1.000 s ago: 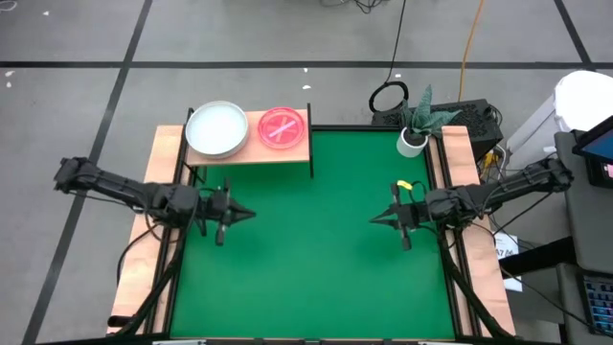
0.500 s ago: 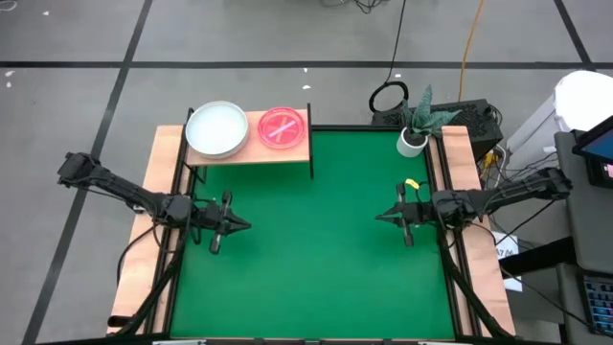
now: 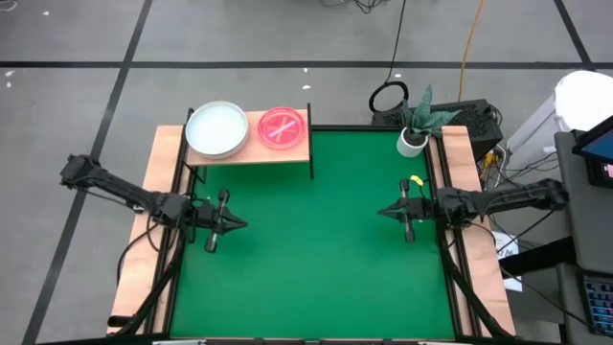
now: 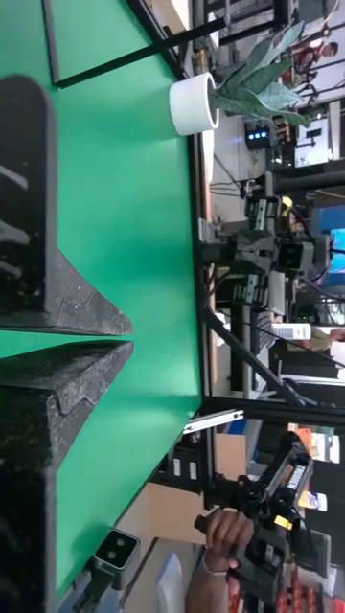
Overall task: Place and stack plates onto a shelf
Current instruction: Return to Home Position
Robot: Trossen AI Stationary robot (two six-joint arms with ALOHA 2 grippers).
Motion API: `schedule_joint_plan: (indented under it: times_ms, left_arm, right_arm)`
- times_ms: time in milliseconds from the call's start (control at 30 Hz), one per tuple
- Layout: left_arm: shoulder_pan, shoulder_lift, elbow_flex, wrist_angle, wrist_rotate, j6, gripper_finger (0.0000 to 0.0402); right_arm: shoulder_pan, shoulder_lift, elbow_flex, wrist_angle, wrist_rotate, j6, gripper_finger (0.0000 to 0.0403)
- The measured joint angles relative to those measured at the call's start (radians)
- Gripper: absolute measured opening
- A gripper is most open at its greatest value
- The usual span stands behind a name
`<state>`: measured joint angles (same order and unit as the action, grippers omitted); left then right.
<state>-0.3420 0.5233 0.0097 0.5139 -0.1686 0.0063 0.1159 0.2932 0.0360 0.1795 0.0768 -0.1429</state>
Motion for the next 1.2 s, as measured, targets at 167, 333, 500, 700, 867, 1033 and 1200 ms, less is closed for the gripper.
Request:
schedule_joint_plan:
  times_ms: [167, 333, 500, 700, 867, 1033, 1200]
  left_arm:
    - [0.0, -0.066, 0.0, -0.07, 0.0, -0.001, 0.0023]
    - [0.0, -0.141, 0.0, -0.137, 0.001, 0.0, 0.0023]
    - [0.0, -0.231, 0.0, -0.207, 0.011, 0.028, 0.0023]
    - [0.0, -0.364, 0.0, -0.316, 0.011, 0.038, 0.0023]
    - [0.0, -0.491, 0.0, -0.433, 0.011, 0.042, 0.0023]
    - [0.003, -0.517, 0.002, -0.472, -0.02, 0.053, 0.0023]
    - [0.025, -0.519, 0.002, -0.472, -0.032, 0.064, 0.0023]
  right_arm:
    - [-0.013, -0.044, -0.002, -0.044, -0.002, -0.003, 0.0]
    - [-0.015, -0.099, -0.003, -0.101, 0.0, -0.024, 0.0]
    - [-0.015, -0.175, -0.004, -0.132, 0.001, -0.067, 0.0]
    - [-0.017, -0.258, -0.005, -0.17, 0.019, -0.083, 0.0]
    - [-0.017, -0.292, -0.005, -0.175, 0.023, -0.084, 0.0]
    - [-0.019, -0.291, -0.006, -0.176, 0.036, -0.102, 0.0]
    - [-0.034, -0.289, -0.022, -0.152, 0.049, -0.097, 0.0]
